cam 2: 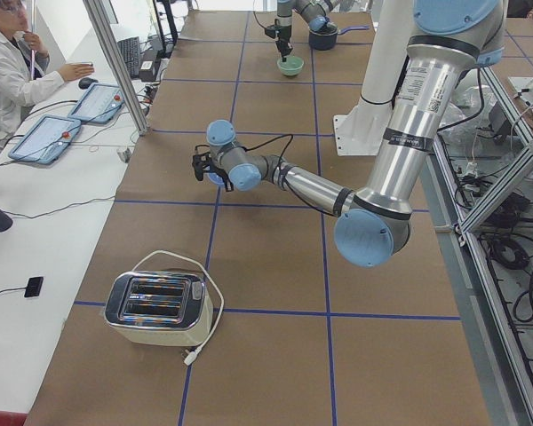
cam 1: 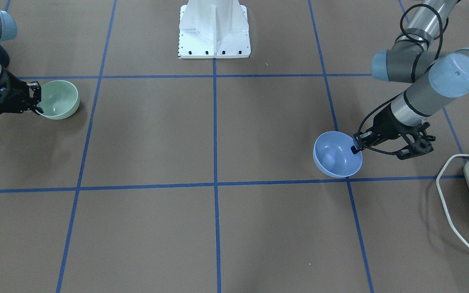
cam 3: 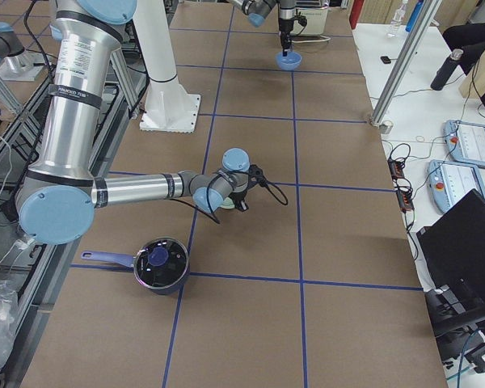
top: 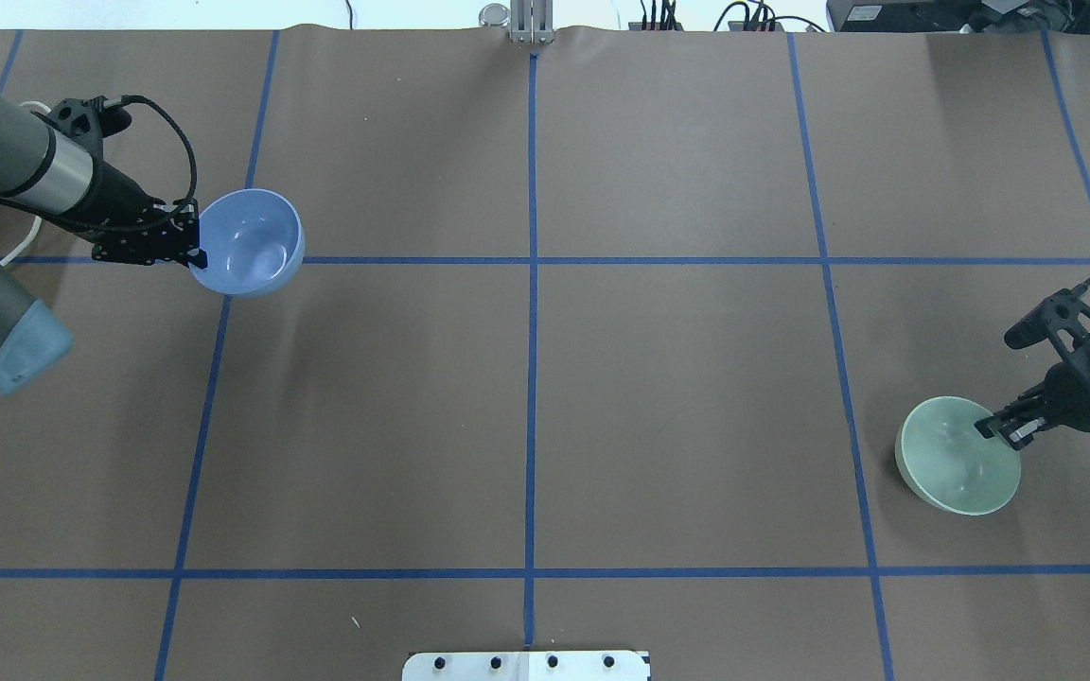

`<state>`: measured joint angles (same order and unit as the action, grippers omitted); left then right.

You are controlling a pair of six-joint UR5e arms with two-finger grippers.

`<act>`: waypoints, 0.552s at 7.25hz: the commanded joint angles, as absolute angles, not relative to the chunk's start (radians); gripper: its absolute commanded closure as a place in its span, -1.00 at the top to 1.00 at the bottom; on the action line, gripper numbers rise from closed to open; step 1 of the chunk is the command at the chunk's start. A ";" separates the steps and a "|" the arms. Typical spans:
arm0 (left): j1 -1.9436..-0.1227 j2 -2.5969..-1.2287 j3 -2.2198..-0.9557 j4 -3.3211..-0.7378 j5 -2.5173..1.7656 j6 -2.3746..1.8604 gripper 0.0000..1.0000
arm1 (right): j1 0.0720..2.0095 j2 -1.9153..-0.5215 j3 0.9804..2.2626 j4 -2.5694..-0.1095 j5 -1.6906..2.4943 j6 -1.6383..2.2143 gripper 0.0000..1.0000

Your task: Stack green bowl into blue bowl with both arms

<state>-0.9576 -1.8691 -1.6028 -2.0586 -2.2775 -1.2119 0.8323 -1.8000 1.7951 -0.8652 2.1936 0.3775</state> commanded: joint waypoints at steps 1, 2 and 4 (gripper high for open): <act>-0.951 -1.871 -1.614 -2.059 -2.276 -1.232 -0.78 | 0.836 -1.798 1.799 -0.865 2.197 0.377 -0.86; -0.934 -1.881 -1.624 -2.059 -2.273 -1.261 -0.78 | 0.844 -1.793 1.802 -0.865 2.204 0.379 -0.86; -0.902 -1.926 -1.626 -2.056 -2.272 -1.343 -0.78 | 0.876 -1.786 1.819 -0.867 2.236 0.387 -0.86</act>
